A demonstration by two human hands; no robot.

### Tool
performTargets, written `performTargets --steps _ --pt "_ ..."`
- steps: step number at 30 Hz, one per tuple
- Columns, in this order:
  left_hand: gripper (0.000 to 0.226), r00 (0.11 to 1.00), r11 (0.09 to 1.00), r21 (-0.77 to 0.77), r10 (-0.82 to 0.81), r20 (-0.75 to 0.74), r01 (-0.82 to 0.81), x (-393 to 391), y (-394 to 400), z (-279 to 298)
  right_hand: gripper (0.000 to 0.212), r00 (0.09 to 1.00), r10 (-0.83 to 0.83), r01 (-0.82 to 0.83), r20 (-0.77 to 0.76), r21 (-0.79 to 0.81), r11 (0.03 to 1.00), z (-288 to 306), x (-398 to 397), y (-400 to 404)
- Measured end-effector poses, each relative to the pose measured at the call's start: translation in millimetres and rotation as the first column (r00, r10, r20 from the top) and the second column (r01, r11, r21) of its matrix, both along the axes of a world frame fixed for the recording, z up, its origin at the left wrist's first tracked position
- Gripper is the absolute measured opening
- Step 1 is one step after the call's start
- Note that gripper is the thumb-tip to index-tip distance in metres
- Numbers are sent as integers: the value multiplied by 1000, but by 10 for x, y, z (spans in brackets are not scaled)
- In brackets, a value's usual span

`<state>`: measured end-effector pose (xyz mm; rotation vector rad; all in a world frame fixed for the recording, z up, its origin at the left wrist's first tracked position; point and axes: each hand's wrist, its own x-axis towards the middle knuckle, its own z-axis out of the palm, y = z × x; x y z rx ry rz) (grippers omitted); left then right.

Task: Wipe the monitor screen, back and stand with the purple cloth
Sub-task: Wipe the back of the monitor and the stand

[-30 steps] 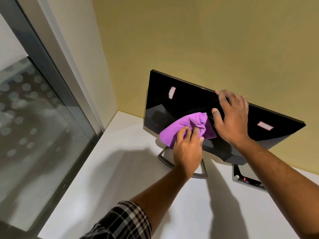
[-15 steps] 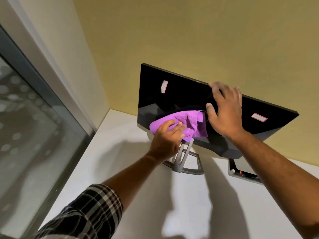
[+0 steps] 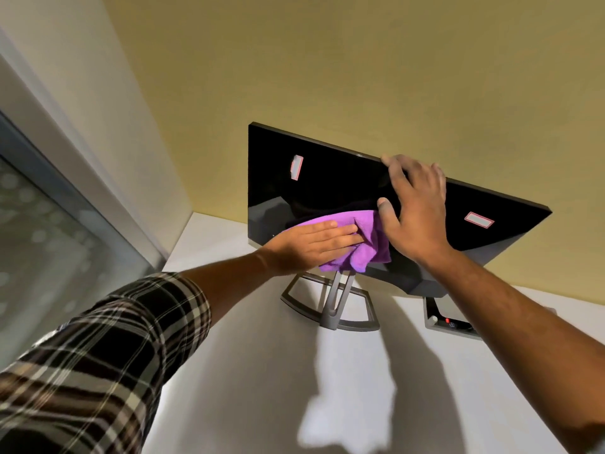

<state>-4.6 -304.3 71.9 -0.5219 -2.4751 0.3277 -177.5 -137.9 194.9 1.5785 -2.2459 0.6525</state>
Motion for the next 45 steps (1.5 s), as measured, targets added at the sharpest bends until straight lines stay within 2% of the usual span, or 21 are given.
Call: performTargets --steps 3,7,14,18,20,22,24,26,28,31,33,35,37,42,45 --pt "47 1000 1000 -5 -23 13 24 -37 -41 -13 65 1000 0 0 10 14 1000 8 -12 -14" --pt "47 999 995 97 33 1 -33 -19 22 -24 62 1000 7 -7 15 7 1000 14 -20 -14" --pt "53 945 918 251 326 -35 -307 119 -54 -62 62 998 11 -12 60 6 1000 0 -24 -11" --pt "61 841 788 407 535 -81 -463 95 -28 -18 65 998 36 -36 45 2 999 -12 -6 25" --pt "70 781 710 450 623 -42 -542 27 -21 65 65 998 41 -41 37 -13 999 -13 17 56" --pt "77 686 591 494 728 14 -637 -79 26 161 64 998 45 -45 38 -25 999 -6 41 62" --pt "75 594 453 590 802 56 -668 -200 140 194 64 998 43 -41 44 -25 999 10 66 53" --pt "70 568 396 650 820 67 -648 -296 269 174 63 998 39 -37 49 -31 999 21 87 64" --pt "72 600 462 593 798 45 -659 -374 332 131 63 997 41 -39 63 -31 999 40 74 73" --pt "80 725 668 376 689 14 -642 -395 314 94 62 996 52 -51 68 -20 999 60 67 56" --pt "82 752 715 318 659 -9 -622 -378 274 111 61 997 57 -55 61 -24 998 64 69 41" --pt "85 746 711 317 666 -17 -628 -334 216 156 62 996 62 -61 58 -19 998 61 58 48" --pt "83 694 640 362 719 28 -678 -281 142 194 62 996 63 -62 64 -18 998 64 38 52" --pt "76 514 343 578 843 159 -741 -104 -93 247 59 992 65 -61 107 -40 997 72 70 49" --pt "72 444 149 732 867 227 -665 23 -215 211 58 992 64 -59 109 -48 997 75 117 82"
